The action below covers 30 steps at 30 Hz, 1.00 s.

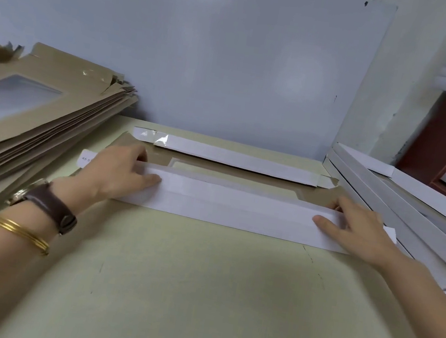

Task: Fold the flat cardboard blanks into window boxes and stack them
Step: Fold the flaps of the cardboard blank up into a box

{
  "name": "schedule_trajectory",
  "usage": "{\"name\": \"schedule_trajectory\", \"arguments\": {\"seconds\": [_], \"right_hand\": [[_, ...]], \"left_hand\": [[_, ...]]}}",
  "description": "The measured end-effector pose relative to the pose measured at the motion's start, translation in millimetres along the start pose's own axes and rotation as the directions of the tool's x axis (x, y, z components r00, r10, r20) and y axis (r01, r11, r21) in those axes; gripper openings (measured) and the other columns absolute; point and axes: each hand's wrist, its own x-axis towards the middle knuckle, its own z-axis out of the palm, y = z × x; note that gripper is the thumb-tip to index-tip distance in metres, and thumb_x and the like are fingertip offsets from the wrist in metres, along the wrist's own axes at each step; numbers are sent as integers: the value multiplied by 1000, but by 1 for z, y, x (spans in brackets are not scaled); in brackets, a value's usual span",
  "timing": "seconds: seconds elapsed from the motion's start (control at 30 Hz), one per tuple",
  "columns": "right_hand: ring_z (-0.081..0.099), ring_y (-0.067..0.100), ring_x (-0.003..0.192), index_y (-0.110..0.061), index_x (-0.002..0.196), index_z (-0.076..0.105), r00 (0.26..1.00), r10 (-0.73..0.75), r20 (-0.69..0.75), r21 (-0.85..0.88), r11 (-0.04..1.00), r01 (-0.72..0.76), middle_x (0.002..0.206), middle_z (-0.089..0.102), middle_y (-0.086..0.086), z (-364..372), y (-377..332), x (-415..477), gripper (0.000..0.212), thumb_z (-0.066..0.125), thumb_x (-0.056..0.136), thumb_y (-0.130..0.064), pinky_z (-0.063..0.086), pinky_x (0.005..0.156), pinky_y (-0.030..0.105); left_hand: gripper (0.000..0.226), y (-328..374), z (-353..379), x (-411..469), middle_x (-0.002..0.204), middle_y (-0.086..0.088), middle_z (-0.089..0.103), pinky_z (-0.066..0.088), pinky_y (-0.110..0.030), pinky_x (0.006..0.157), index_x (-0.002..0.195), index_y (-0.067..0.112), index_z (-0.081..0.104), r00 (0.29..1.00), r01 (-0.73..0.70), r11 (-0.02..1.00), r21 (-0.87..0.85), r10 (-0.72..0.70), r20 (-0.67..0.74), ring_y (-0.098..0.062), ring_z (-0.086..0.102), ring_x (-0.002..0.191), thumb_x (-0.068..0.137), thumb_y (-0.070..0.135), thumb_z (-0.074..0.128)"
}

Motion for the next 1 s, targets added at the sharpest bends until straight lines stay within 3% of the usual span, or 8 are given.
{"name": "schedule_trajectory", "arguments": {"seconds": [0.1,0.23,0.53,0.63,0.7,0.83,0.9,1.0], "right_hand": [[47,10,69,-20,74,48,1000,-27,4,-26,999,27,66,50,-8,-5,0,-7,34,52,93,-48,30,73,36],[41,17,57,-12,64,36,999,-34,2,16,999,34,57,39,-3,-8,-2,-14,49,48,94,-48,28,54,32],[47,15,65,-19,68,38,991,52,122,-86,995,-42,63,47,-4,5,-6,-25,40,50,94,-47,27,54,29],[48,16,84,-25,79,46,993,58,108,-105,993,-47,82,51,-10,15,-13,-29,23,54,93,-42,36,69,31],[45,17,109,-26,105,54,993,60,97,-109,993,-50,107,53,-10,23,-21,-32,12,52,94,-31,37,90,37],[28,18,140,-19,144,39,991,-83,108,-113,989,95,149,38,1,43,-55,-35,57,41,89,-2,24,103,30],[9,15,149,-17,152,24,976,-161,147,-64,983,172,161,17,0,52,-79,-36,60,35,95,-4,8,116,26],[-1,10,150,-15,155,13,953,-236,189,-15,970,243,163,6,-1,65,-118,-37,54,26,106,-32,-5,117,23]], "left_hand": [[32,3,-7,-4,80,3,57,33,-31,58,80,21,53,998,-52,999,15,51,21,-21,52,80,84,51,62],[43,6,-11,-9,68,-3,54,31,-34,55,69,13,50,996,-84,995,49,82,32,-20,51,69,89,50,55],[38,-4,1,-25,74,3,55,35,-32,58,71,18,48,981,-61,980,188,24,193,-18,53,73,92,50,50],[26,-2,12,-30,103,7,51,38,-33,84,98,26,50,978,-149,921,360,83,192,-20,47,104,90,50,50],[32,5,19,-36,124,6,47,30,-32,97,121,26,46,964,-252,881,401,189,189,-19,40,119,91,33,49],[67,36,36,-49,158,3,20,4,-26,118,150,17,25,839,-532,808,253,461,291,-15,11,148,86,2,36],[64,54,45,-55,160,3,13,-1,-21,117,153,16,18,800,-555,824,116,491,344,-13,5,149,92,3,33],[55,75,59,-58,162,2,9,-1,-18,117,154,16,12,785,-530,848,26,478,393,-12,3,149,104,29,30]]}}
